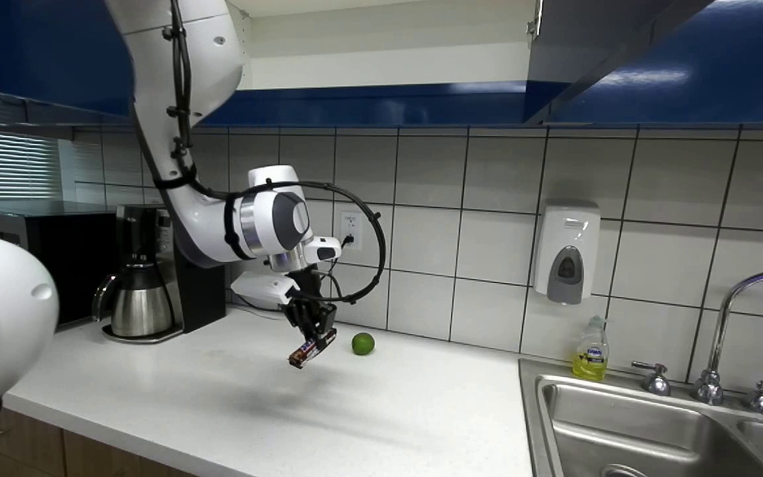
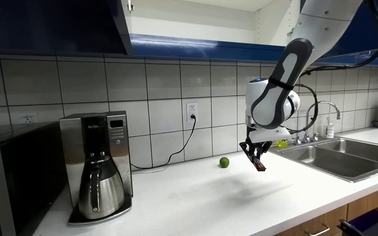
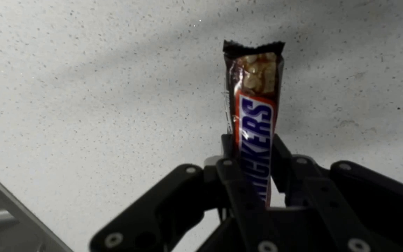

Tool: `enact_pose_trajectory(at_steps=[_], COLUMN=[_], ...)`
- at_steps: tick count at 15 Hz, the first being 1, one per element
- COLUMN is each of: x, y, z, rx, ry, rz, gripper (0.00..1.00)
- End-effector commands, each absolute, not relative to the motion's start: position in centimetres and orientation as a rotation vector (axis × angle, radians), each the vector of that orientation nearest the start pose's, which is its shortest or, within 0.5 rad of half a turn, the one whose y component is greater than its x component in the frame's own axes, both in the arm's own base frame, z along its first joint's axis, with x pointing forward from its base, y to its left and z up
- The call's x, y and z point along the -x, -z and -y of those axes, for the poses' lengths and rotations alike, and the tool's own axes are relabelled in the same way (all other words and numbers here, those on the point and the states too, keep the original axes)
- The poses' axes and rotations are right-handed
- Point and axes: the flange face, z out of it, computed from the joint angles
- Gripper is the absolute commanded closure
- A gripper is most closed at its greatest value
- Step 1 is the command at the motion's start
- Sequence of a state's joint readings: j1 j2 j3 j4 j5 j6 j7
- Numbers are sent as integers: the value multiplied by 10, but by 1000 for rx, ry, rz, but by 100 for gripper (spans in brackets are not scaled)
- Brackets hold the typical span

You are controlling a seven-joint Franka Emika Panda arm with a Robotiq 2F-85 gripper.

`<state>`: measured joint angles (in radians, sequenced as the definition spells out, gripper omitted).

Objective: Put the brown packet in the open upper cabinet.

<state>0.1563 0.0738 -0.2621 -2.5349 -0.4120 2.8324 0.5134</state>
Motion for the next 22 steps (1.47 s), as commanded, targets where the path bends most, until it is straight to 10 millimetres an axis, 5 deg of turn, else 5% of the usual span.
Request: enact_pose_trajectory(at_steps=[1,9,22], x=[-445,-398,-371], y=[-313,-404,-546], z=[28,19,11], rx=[3202,3158,2992], ry=[509,750,1102], rz=[-372,-399,-471], gripper=[93,93,93])
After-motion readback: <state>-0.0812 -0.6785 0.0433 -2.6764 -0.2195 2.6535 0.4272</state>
